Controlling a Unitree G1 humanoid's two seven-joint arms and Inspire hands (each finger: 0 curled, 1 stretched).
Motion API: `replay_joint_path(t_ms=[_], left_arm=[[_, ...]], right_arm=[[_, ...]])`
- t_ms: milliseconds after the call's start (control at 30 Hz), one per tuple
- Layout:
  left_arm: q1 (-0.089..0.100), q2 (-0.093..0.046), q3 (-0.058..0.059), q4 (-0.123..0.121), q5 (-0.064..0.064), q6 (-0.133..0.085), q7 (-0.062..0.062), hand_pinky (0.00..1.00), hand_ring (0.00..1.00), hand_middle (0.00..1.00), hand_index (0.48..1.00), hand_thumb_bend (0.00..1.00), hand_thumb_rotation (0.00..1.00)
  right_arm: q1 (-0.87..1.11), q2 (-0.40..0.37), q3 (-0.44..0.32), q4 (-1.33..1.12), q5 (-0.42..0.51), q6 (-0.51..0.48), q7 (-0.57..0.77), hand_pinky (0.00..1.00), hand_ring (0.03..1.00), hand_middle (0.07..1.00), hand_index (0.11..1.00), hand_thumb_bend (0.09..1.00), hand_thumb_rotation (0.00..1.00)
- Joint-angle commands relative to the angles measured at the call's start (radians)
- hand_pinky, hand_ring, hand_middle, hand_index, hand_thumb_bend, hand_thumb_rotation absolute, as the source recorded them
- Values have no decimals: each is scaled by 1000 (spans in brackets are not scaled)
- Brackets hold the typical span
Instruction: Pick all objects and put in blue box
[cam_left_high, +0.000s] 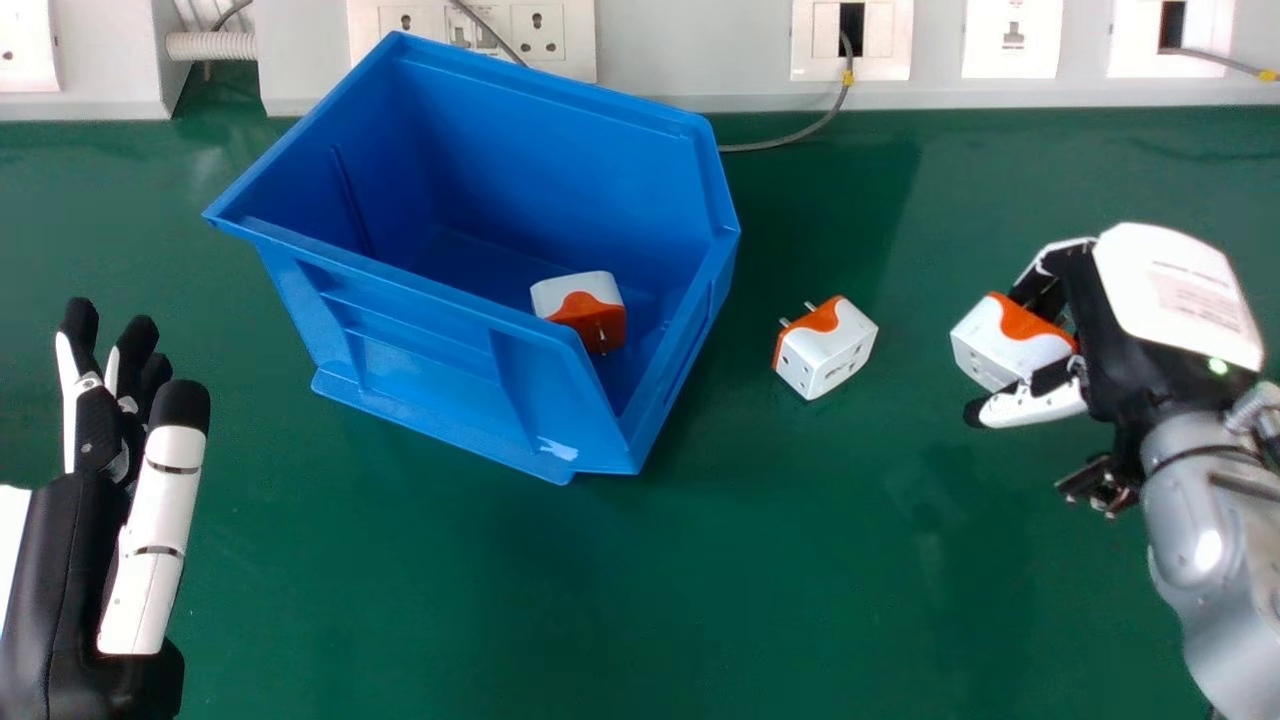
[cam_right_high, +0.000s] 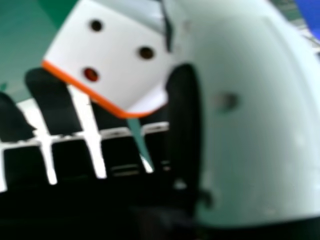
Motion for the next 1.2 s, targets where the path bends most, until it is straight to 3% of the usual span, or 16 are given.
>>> replay_joint_path(t_ms=[0, 100, 200, 367, 433, 667, 933, 1167], left_arm=[[4, 4, 7, -15, 2, -15, 2, 1000, 1000, 1000, 1000, 540, 808], [4, 8, 10, -11, 12, -21, 3, 1000, 1000, 1000, 1000, 543, 812], [2, 8, 10, -13, 12, -18, 3, 1000, 1000, 1000, 1000, 543, 818], [-4, -4, 0, -18, 0, -10, 6, 1000, 1000, 1000, 1000, 546, 811], [-5, -6, -3, -20, 4, -6, 9, 1000, 1000, 1000, 1000, 538, 807], [-9, -1, -5, -11, 17, -16, 12, 1000, 1000, 1000, 1000, 532, 823], [-5, -7, -6, -13, 20, -23, 14, 1000, 1000, 1000, 1000, 500, 828], [4, -2, 1, -15, 22, -28, 11, 1000, 1000, 1000, 1000, 511, 823]], right_arm=[[33, -41, -49, -104, -10, -26, 1, 251, 332, 413, 482, 488, 147], [85, -63, -86, -189, -6, -72, 9, 211, 284, 361, 479, 489, 145], [107, -68, -119, -260, 1, -86, 43, 192, 259, 334, 477, 489, 143], [96, -58, -146, -358, -5, -95, 100, 124, 177, 245, 472, 491, 140], [78, -50, -146, -385, -9, -92, 119, 113, 164, 231, 472, 491, 139], [-30, -21, -112, -390, -56, -131, 132, 97, 143, 206, 470, 491, 144], [-223, 60, -25, -285, -127, -171, 140, 88, 129, 190, 469, 491, 143], [-392, 159, 55, -138, -152, -183, 164, 119, 166, 233, 472, 490, 142]])
